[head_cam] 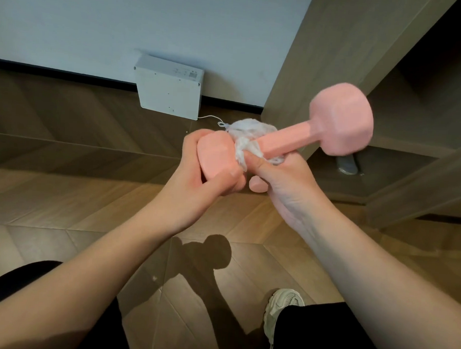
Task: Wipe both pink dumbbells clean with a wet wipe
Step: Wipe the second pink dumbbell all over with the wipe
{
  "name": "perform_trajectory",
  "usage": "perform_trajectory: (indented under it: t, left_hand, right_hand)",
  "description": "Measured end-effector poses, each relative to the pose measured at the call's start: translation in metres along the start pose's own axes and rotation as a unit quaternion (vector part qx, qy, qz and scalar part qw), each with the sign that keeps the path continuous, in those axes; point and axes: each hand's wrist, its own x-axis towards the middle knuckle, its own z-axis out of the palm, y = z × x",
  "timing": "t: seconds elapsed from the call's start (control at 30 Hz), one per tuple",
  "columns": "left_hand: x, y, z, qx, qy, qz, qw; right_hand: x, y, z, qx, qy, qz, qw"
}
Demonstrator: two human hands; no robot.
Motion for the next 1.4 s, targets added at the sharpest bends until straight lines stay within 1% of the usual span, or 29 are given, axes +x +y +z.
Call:
perform_trajectory:
  t: [0.1,0.17,0.23,0.33,0.37,0.4,0.43,0.47,0.53,0.57,0.6,0.63,0.67,0.7,0.73,0.8,0.87,0.9,0.97,1.0,1.07,1.13,1.2,1.23,1.3,1.33,1.37,1.4]
  left_hand:
    - [-0.002,-0.001,0.001,0.080,0.040,0.094,0.992]
    - [-0.001,-0.002,0.001,0.150,0.067,0.161,0.973]
    - [0.003,-0.004,-0.001,0.212,0.090,0.226,0.946]
    - [0.007,-0.001,-0.007,0.303,0.110,0.324,0.890]
    - [0.009,-0.002,-0.009,0.316,0.106,0.342,0.878]
    - [0.010,-0.003,-0.011,0.320,0.099,0.344,0.877]
    - [0.010,-0.002,-0.011,0.309,0.088,0.325,0.890]
    - [0.009,-0.001,-0.009,0.275,0.073,0.277,0.918]
    - [0.007,0.008,-0.005,0.142,0.034,0.111,0.983]
    - [0.006,0.013,-0.002,0.053,0.005,0.014,0.998]
    - [0.006,0.016,-0.001,-0.048,-0.032,-0.078,0.995]
    - [0.007,0.017,-0.001,-0.150,-0.062,-0.155,0.975]
    - [0.009,0.018,-0.003,-0.229,-0.080,-0.209,0.947]
    - [0.009,0.021,-0.006,-0.274,-0.090,-0.242,0.926]
    - [0.008,0.023,-0.007,-0.298,-0.092,-0.262,0.913]
    - [0.006,0.020,-0.005,-0.320,-0.069,-0.269,0.906]
    - [0.005,0.015,-0.002,-0.312,-0.020,-0.233,0.921]
    - [0.004,0.012,-0.001,-0.280,0.001,-0.201,0.939]
    - [0.003,0.009,-0.001,-0.161,0.030,-0.130,0.978]
    - [0.003,0.010,-0.002,-0.096,0.043,-0.093,0.990]
    - [0.000,0.008,-0.006,0.008,0.049,-0.011,0.999]
    - [-0.002,0.002,-0.010,0.103,0.041,0.072,0.991]
    - [-0.002,-0.003,-0.015,0.192,0.028,0.140,0.971]
    - [-0.001,-0.005,-0.016,0.237,0.024,0.179,0.955]
    - [0.001,-0.009,-0.018,0.317,0.012,0.264,0.911]
    - [0.003,-0.009,-0.018,0.344,0.007,0.293,0.892]
    - [0.004,-0.010,-0.018,0.357,0.002,0.307,0.882]
    - [0.005,-0.011,-0.017,0.353,0.001,0.305,0.884]
  right_hand:
    - [-0.002,-0.005,0.005,0.047,0.002,0.001,0.999]
    - [-0.002,-0.007,0.005,0.083,-0.008,0.007,0.997]
    - [-0.001,-0.009,0.003,0.097,-0.018,0.014,0.995]
    - [-0.001,-0.010,0.005,0.115,-0.027,0.017,0.993]
    - [0.000,-0.009,0.005,0.136,-0.023,0.021,0.990]
    - [0.001,-0.007,0.006,0.163,-0.017,0.027,0.986]
    - [0.002,-0.006,0.007,0.188,-0.007,0.033,0.982]
    - [0.003,-0.004,0.007,0.202,0.004,0.039,0.979]
    - [0.005,-0.002,0.006,0.201,0.015,0.046,0.978]
    - [0.006,-0.001,0.005,0.193,0.014,0.048,0.980]
    - [0.006,0.000,0.004,0.182,0.012,0.048,0.982]
    - [0.007,0.000,0.004,0.166,0.012,0.049,0.985]
    - [0.007,0.000,0.003,0.147,0.018,0.053,0.988]
    - [0.007,0.001,0.003,0.126,0.024,0.058,0.990]
    - [0.006,0.003,0.003,0.107,0.026,0.059,0.992]
    - [0.005,0.004,0.004,0.073,0.005,0.055,0.996]
    - [0.005,0.002,0.005,0.062,-0.017,0.066,0.996]
    - [0.006,0.001,0.005,0.066,-0.021,0.078,0.995]
    - [0.006,-0.001,0.004,0.072,-0.027,0.100,0.992]
    - [0.007,-0.002,0.004,0.076,-0.033,0.108,0.991]
    - [0.007,-0.001,0.004,0.094,-0.043,0.122,0.987]
    - [0.007,-0.001,0.004,0.107,-0.043,0.144,0.983]
    - [0.007,-0.001,0.004,0.100,-0.041,0.171,0.979]
    - [0.007,0.000,0.004,0.100,-0.037,0.187,0.977]
    - [0.006,0.001,0.005,0.117,-0.024,0.211,0.970]
    - [0.006,0.001,0.006,0.129,-0.017,0.214,0.968]
    - [0.007,0.002,0.006,0.139,-0.011,0.209,0.968]
    - [0.007,0.002,0.006,0.141,-0.006,0.197,0.970]
